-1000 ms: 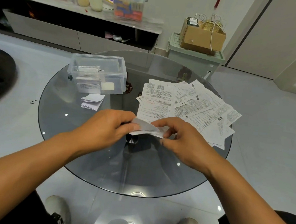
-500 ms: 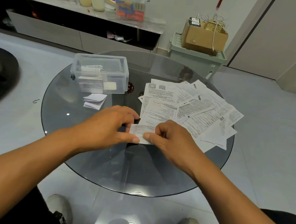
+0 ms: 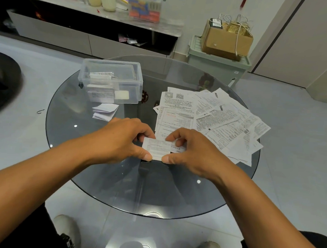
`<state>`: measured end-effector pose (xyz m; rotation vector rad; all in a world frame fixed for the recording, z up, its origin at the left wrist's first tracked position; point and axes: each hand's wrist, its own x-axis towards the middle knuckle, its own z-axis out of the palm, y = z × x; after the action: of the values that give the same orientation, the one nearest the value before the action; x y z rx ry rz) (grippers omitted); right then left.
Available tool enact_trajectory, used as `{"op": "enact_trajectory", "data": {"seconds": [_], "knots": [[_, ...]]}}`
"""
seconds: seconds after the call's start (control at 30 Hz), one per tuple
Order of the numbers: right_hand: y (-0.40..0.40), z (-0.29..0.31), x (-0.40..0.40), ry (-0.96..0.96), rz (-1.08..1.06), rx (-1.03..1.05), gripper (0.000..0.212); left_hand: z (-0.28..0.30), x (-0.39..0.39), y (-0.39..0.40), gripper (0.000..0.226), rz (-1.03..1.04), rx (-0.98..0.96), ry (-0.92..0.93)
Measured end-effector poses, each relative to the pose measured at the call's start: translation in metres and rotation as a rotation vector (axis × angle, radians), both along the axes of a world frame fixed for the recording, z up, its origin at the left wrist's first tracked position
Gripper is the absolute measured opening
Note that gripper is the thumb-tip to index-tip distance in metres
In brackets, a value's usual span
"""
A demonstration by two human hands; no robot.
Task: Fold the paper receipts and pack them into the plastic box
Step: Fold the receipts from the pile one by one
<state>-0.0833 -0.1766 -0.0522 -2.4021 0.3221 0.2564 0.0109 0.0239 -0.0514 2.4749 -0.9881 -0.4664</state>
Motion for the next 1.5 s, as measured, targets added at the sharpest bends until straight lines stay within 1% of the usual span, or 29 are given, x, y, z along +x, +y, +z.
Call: {"op": "enact_trajectory", "data": {"seconds": [0.13, 0.23, 0.27, 0.33, 0.4, 0.43, 0.5, 0.53, 0.6, 0.67, 0.73, 0.8, 0.9, 0.93, 1.0, 1.07, 1.13, 1.17, 1.23, 1.3, 1.4, 1.5], "knots": [[-0.003, -0.002, 0.001, -0.016, 0.002, 0.012, 0.044, -0.008, -0.006, -0.003, 0.023, 0.108, -0.138, 0.005], [-0.002, -0.008, -0.001, -0.086, -0.022, -0.006, 0.038, -0.014, -0.006, -0.003, 0.02, 0.203, -0.216, 0.037], [-0.002, -0.01, -0.003, -0.125, -0.04, -0.004, 0.033, -0.013, -0.003, -0.001, 0.021, 0.241, -0.216, -0.008], [-0.002, -0.013, -0.005, -0.189, -0.065, -0.02, 0.024, -0.01, 0.006, 0.007, 0.022, 0.333, -0.175, -0.164], [-0.003, -0.015, -0.007, -0.223, -0.055, -0.094, 0.021, -0.005, 0.015, 0.018, 0.022, 0.407, -0.135, -0.304], [-0.003, -0.016, -0.008, -0.23, -0.047, -0.13, 0.023, -0.005, 0.019, 0.022, 0.023, 0.411, -0.099, -0.384], [-0.001, -0.017, -0.01, -0.233, -0.035, -0.18, 0.03, -0.009, 0.021, 0.025, 0.03, 0.349, -0.03, -0.55], [0.0, -0.016, -0.011, -0.234, -0.028, -0.21, 0.036, -0.01, 0.018, 0.024, 0.03, 0.295, -0.025, -0.601], [0.001, -0.013, -0.011, -0.244, 0.006, -0.333, 0.051, -0.012, 0.007, 0.018, 0.029, 0.193, -0.006, -0.626], [0.001, -0.008, -0.011, -0.221, 0.04, -0.44, 0.064, -0.017, -0.003, 0.011, 0.032, 0.095, 0.062, -0.7], [0.0, -0.005, -0.011, -0.188, 0.054, -0.476, 0.07, -0.024, -0.003, 0.01, 0.033, 0.037, 0.112, -0.76], [-0.001, -0.005, -0.011, -0.197, 0.072, -0.497, 0.069, -0.027, 0.001, 0.009, 0.034, 0.005, 0.073, -0.785], [0.0, -0.007, -0.01, -0.211, 0.098, -0.497, 0.065, -0.025, 0.009, 0.004, 0.041, -0.137, -0.042, -0.779], [0.0, -0.007, -0.009, -0.21, 0.1, -0.495, 0.065, -0.026, 0.011, 0.001, 0.043, -0.208, -0.041, -0.753], [0.0, -0.006, -0.007, -0.214, 0.1, -0.519, 0.062, -0.026, 0.012, -0.004, 0.06, -0.284, 0.045, -0.614], [0.0, -0.006, -0.005, -0.232, 0.104, -0.586, 0.053, -0.026, 0.011, -0.005, 0.081, -0.223, 0.122, -0.428], [-0.001, -0.007, -0.004, -0.254, 0.116, -0.66, 0.042, -0.024, 0.011, -0.005, 0.093, -0.103, 0.188, -0.272], [-0.001, -0.009, -0.004, -0.271, 0.127, -0.688, 0.039, -0.022, 0.011, -0.005, 0.097, -0.048, 0.211, -0.232], [-0.003, -0.011, -0.003, -0.298, 0.145, -0.713, 0.038, -0.021, 0.013, -0.006, 0.099, 0.018, 0.217, -0.215], [-0.003, -0.007, -0.005, -0.288, 0.152, -0.673, 0.042, -0.022, 0.013, -0.005, 0.096, 0.021, 0.185, -0.238], [-0.003, 0.003, -0.008, -0.265, 0.177, -0.568, 0.046, -0.021, 0.008, -0.006, 0.091, -0.132, -0.015, -0.28], [-0.002, 0.005, -0.01, -0.259, 0.223, -0.485, 0.045, -0.019, 0.006, -0.011, 0.082, -0.26, -0.13, -0.204]]}}
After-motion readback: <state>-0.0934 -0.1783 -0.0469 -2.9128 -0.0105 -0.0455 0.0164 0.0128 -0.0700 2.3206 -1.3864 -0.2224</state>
